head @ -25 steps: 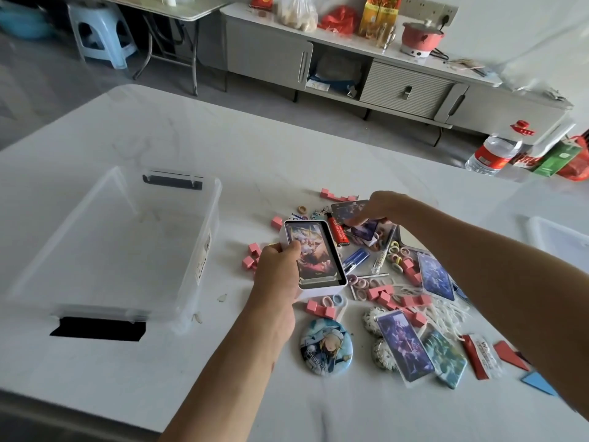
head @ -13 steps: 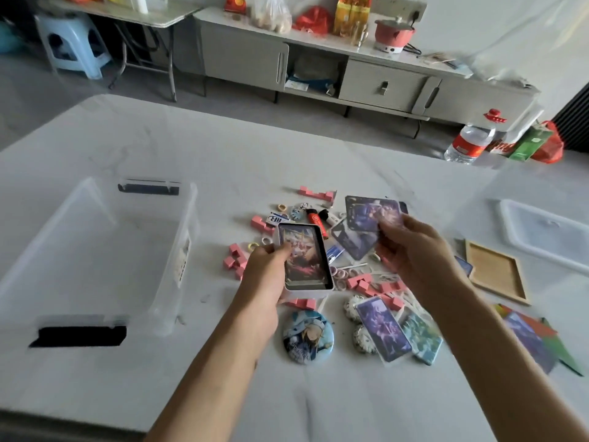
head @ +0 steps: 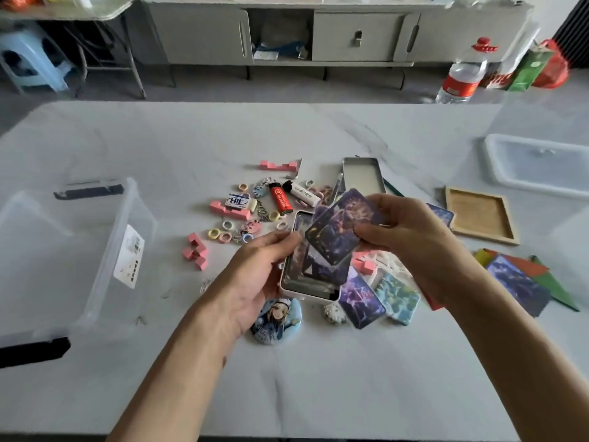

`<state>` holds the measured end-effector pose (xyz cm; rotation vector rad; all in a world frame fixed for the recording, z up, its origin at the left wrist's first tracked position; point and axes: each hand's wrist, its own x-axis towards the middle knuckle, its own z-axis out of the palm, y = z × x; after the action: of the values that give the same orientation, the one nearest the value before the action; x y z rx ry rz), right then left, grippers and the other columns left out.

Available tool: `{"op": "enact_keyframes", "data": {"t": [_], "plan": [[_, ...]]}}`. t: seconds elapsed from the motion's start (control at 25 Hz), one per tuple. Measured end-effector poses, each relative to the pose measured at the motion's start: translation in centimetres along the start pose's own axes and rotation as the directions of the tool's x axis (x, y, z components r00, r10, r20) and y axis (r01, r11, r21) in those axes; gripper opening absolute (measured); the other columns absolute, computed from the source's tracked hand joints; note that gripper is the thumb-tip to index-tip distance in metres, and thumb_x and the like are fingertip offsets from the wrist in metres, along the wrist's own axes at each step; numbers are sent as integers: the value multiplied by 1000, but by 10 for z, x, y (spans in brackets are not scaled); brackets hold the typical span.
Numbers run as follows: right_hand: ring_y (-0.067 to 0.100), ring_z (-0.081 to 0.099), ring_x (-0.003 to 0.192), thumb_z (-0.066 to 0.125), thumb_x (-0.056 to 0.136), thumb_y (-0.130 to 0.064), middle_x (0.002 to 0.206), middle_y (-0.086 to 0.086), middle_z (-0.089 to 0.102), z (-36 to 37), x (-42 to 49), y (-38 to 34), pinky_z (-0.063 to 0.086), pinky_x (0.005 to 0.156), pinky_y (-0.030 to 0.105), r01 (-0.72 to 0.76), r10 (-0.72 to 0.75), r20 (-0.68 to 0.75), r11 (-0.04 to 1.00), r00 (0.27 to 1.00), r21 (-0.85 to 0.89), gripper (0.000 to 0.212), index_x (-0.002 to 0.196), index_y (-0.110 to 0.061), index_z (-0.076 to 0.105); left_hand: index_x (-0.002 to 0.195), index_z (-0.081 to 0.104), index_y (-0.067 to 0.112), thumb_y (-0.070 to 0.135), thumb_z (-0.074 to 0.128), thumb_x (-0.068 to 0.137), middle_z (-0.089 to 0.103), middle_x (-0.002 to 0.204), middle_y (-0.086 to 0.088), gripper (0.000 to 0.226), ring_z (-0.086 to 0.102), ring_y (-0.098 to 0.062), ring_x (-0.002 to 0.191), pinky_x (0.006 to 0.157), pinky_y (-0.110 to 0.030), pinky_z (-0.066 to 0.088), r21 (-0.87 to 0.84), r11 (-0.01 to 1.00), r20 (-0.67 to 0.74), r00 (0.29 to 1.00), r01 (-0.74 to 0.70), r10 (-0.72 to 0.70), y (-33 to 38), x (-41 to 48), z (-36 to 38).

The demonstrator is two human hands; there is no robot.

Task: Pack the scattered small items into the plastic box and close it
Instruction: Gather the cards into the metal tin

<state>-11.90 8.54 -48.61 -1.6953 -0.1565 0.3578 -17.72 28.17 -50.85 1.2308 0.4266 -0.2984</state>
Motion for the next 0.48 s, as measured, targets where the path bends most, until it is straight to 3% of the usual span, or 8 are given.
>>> {"op": "enact_keyframes", "data": {"t": [0.24, 0.36, 0.48], "plan": [[23, 73, 75, 64, 83, 11, 92, 16, 70, 3, -6, 4, 60, 71, 34, -28, 30, -53, 999, 998, 22, 21, 101, 1, 63, 100, 70, 12, 19, 60, 91, 74, 88, -8, 15, 69, -19, 68, 60, -29, 51, -19, 999, -8, 999, -46, 46, -8, 1, 10], [22, 74, 74, 65, 85, 7, 79, 0, 73, 7, -8, 5, 55, 82, 57, -71, 72, -117, 997, 990, 15, 18, 100, -4, 64, 94, 71, 13, 18, 59, 92, 76, 86, -7, 13, 71, -18, 68, 65, -32, 54, -56, 997, -17, 998, -56, 55, -9, 2, 10], [26, 74, 75, 67, 85, 3, 79, 4, 75, 9, -8, 6, 51, 82, 64, -91, 94, -160, 995, 983, 28, 18, 97, -10, 66, 99, 70, 13, 20, 61, 91, 76, 91, -8, 14, 71, -18, 71, 70, -35, 53, -46, 998, -21, 999, -46, 45, -10, 4, 11]]}}
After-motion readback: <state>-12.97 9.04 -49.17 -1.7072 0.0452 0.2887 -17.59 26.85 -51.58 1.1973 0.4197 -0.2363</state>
